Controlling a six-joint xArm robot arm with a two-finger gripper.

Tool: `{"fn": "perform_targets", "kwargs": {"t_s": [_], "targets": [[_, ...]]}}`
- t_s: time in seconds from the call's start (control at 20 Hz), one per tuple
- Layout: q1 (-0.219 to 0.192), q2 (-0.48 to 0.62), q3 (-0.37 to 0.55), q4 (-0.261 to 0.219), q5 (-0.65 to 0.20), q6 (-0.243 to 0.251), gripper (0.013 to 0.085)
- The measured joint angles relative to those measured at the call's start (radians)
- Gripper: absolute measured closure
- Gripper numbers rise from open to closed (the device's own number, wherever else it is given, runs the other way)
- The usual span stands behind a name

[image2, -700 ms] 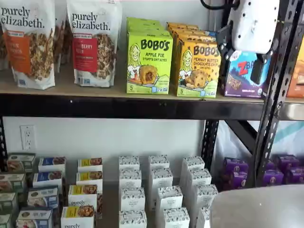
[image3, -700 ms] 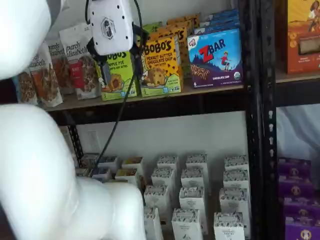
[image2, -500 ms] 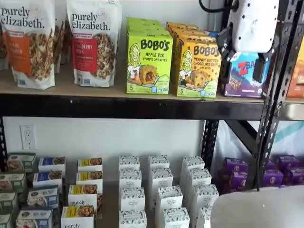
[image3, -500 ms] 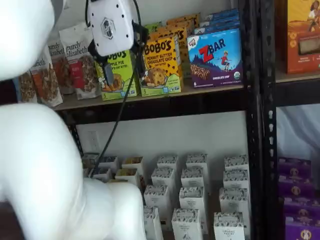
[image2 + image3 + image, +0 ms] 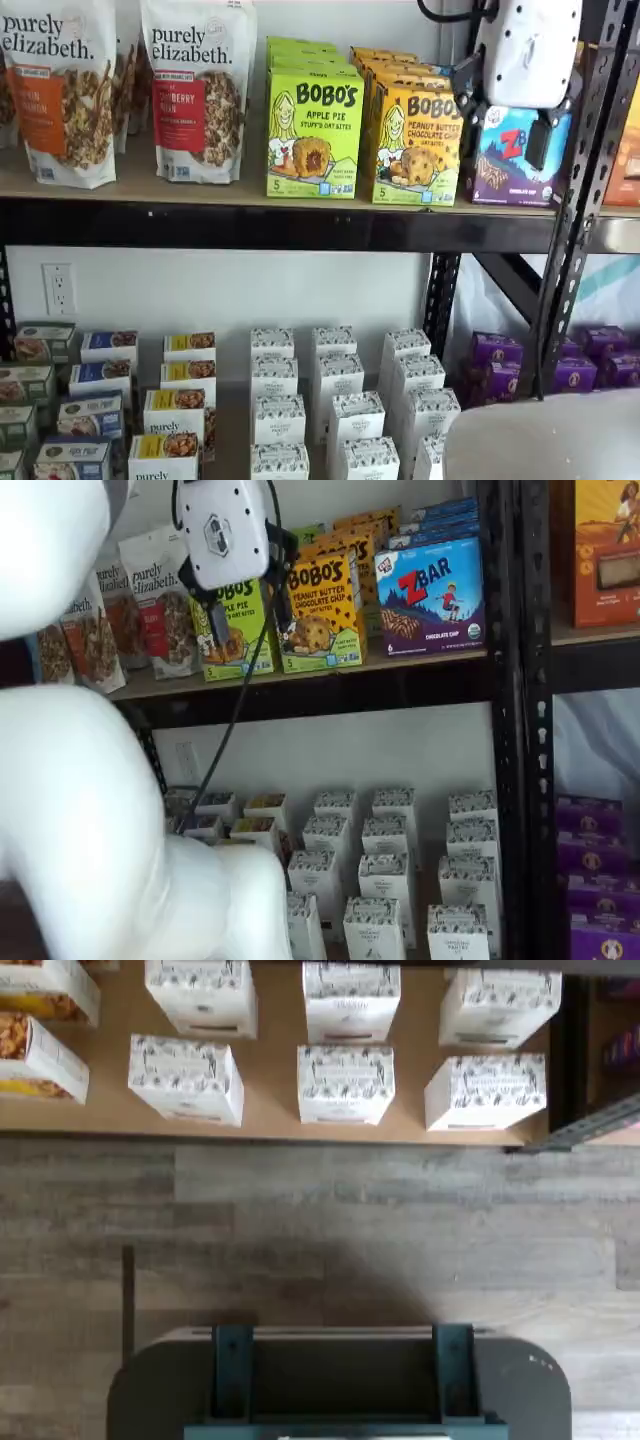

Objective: Pick up the orange box on the top shelf, the fifth box from the left

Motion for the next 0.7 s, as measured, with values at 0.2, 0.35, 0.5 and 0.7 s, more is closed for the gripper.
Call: {"fn": "perform_targets", "kwargs": {"t_s": [0.2,0.35,0.5,0.7], "targets": [[-0.014,0.039,-0.015,0.0,-0.052,-0.012,0.013],[-0.028,0.081,-0.035,0.004,-0.1,-0.023,0.013],[-0.052,0.128,-0.064,0.026,-0.145,-0.04,0.013],[-0.075,0.187,-0.103,0.046,-0.184,-0.059,0.013]]}}
